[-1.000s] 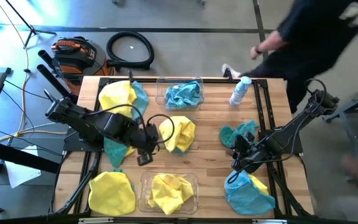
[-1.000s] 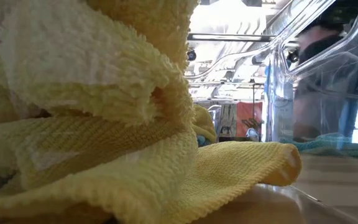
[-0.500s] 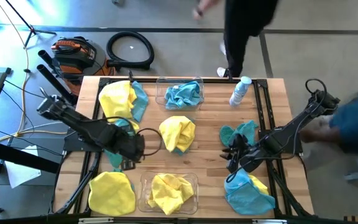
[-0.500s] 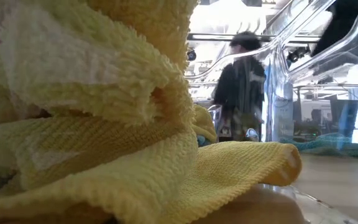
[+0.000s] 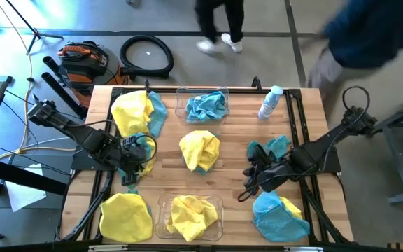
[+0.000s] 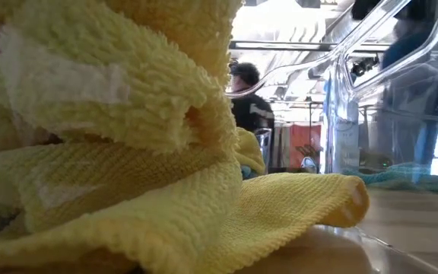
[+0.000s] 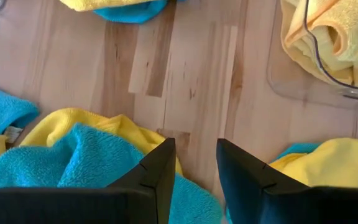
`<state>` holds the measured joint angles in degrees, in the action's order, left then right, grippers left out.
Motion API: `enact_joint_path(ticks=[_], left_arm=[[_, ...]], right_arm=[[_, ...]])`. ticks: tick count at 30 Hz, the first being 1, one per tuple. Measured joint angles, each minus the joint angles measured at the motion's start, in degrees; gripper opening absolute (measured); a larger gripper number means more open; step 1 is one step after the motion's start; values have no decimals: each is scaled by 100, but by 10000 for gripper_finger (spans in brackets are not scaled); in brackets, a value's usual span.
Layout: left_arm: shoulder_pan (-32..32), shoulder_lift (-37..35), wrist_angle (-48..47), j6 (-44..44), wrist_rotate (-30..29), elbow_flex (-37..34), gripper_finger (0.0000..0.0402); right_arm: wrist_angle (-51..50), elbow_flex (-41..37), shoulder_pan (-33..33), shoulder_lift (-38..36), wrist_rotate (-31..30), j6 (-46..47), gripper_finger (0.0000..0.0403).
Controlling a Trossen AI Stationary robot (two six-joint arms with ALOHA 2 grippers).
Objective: Sort microfiber towel by color & place in baskets
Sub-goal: Put the blue microfiber towel into the top transparent bin
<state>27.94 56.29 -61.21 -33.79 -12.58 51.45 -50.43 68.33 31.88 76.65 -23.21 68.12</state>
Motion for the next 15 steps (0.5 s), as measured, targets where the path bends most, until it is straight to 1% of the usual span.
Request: enact_joint_path(ticks=[2, 5, 10, 15], left_arm=[[-1, -156, 6, 76, -2, -88, 106], [-2, -327, 29, 196, -2, -197, 106], [-2, -459, -7, 262, -17, -318, 106], [-2, -487, 32, 493, -20, -340, 106]], right_arm=[[-256, 318, -2, 230, 433, 379, 3], [-541, 609, 51, 560, 1167, 924, 10], [-843, 703, 274, 936, 1741, 1648, 22], [-1356, 685, 582, 1099, 2365, 2475, 36]])
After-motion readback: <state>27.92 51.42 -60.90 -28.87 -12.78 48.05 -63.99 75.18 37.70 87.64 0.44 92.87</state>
